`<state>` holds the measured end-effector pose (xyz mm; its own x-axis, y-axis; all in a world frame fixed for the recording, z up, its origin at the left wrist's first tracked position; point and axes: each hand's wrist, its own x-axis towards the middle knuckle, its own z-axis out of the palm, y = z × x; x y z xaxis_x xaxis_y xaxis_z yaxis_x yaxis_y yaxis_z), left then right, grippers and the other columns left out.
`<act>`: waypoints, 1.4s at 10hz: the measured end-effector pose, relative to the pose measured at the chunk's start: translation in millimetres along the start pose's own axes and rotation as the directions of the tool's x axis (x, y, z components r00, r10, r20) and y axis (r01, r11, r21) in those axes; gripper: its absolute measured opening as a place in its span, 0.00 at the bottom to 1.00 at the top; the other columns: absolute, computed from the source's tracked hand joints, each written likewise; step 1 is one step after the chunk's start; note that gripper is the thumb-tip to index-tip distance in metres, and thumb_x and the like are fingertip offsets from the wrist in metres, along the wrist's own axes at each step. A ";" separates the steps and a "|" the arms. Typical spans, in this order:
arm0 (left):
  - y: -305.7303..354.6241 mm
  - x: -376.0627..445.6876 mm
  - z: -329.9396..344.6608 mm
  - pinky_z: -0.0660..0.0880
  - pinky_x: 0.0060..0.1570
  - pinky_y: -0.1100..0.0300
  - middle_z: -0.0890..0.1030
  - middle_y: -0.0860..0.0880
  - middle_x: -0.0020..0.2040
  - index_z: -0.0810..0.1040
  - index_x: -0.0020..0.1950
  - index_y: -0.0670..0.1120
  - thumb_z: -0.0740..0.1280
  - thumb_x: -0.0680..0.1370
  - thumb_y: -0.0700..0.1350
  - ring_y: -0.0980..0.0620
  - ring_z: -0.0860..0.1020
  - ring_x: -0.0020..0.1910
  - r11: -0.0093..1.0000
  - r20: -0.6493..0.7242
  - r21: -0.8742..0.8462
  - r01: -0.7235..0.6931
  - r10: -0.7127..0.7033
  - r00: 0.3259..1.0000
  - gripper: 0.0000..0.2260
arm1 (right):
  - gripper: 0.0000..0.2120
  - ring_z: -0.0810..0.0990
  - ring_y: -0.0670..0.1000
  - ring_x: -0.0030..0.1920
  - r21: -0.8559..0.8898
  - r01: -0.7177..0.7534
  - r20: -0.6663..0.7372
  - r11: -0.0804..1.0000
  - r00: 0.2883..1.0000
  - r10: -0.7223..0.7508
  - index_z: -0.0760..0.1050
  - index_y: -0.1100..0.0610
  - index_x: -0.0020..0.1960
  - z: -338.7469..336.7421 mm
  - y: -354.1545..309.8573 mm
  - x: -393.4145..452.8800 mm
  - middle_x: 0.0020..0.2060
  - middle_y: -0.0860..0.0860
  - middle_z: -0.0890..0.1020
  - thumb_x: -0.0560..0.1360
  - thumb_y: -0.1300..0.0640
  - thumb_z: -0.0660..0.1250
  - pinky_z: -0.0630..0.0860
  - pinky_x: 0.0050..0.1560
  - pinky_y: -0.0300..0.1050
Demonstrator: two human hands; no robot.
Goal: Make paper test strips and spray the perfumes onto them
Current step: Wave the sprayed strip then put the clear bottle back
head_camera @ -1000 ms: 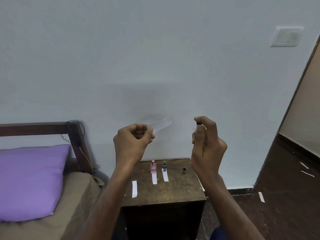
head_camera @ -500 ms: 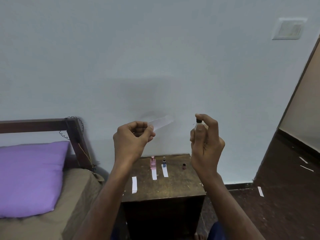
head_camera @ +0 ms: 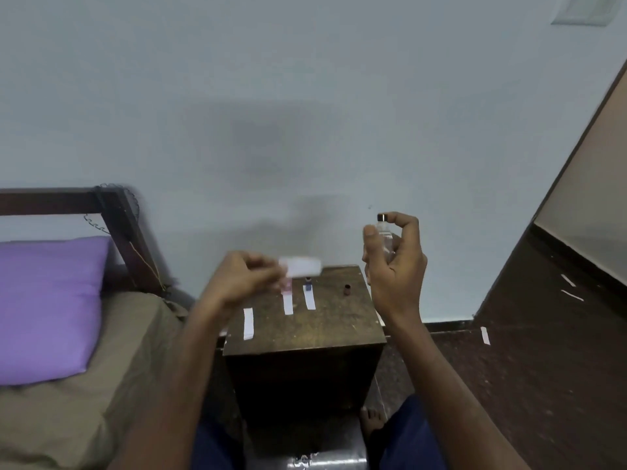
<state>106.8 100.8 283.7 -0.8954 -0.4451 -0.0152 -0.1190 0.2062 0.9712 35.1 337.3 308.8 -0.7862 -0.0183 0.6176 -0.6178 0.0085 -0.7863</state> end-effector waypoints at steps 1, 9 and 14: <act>52.8 -4.9 -27.7 0.81 0.36 0.71 0.86 0.47 0.40 0.86 0.45 0.43 0.76 0.74 0.40 0.59 0.85 0.35 0.711 0.178 -0.703 -0.007 0.185 0.966 0.02 | 0.15 0.79 0.59 0.32 0.023 -0.046 0.010 0.999 0.999 0.046 0.69 0.50 0.60 5.4 2.1 3.2 0.34 0.58 0.81 0.80 0.54 0.74 0.79 0.33 0.57; -150.5 63.9 47.1 0.83 0.39 0.58 0.87 0.50 0.36 0.88 0.50 0.44 0.80 0.76 0.46 0.52 0.86 0.36 0.980 -0.135 0.106 0.170 -0.155 0.979 0.07 | 0.17 0.83 0.41 0.46 -0.421 -0.185 0.231 0.888 0.925 0.303 0.86 0.50 0.58 71.8 227.2 17.5 0.45 0.41 0.85 0.72 0.47 0.81 0.83 0.52 0.45; -219.4 103.5 61.8 0.74 0.34 0.61 0.84 0.54 0.37 0.89 0.45 0.49 0.84 0.70 0.49 0.55 0.78 0.36 0.953 -0.078 -0.261 0.155 -0.181 0.980 0.08 | 0.17 0.83 0.52 0.62 -0.735 -0.046 0.379 0.677 0.800 0.465 0.81 0.46 0.64 108.1 381.6 37.1 0.59 0.45 0.86 0.76 0.46 0.76 0.78 0.64 0.55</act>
<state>13.7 63.4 54.4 -0.8227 -0.5419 -0.1718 -0.1397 -0.1001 0.9851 -228.8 231.8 29.7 -0.9131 -0.3893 0.1213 -0.3888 0.7414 -0.5470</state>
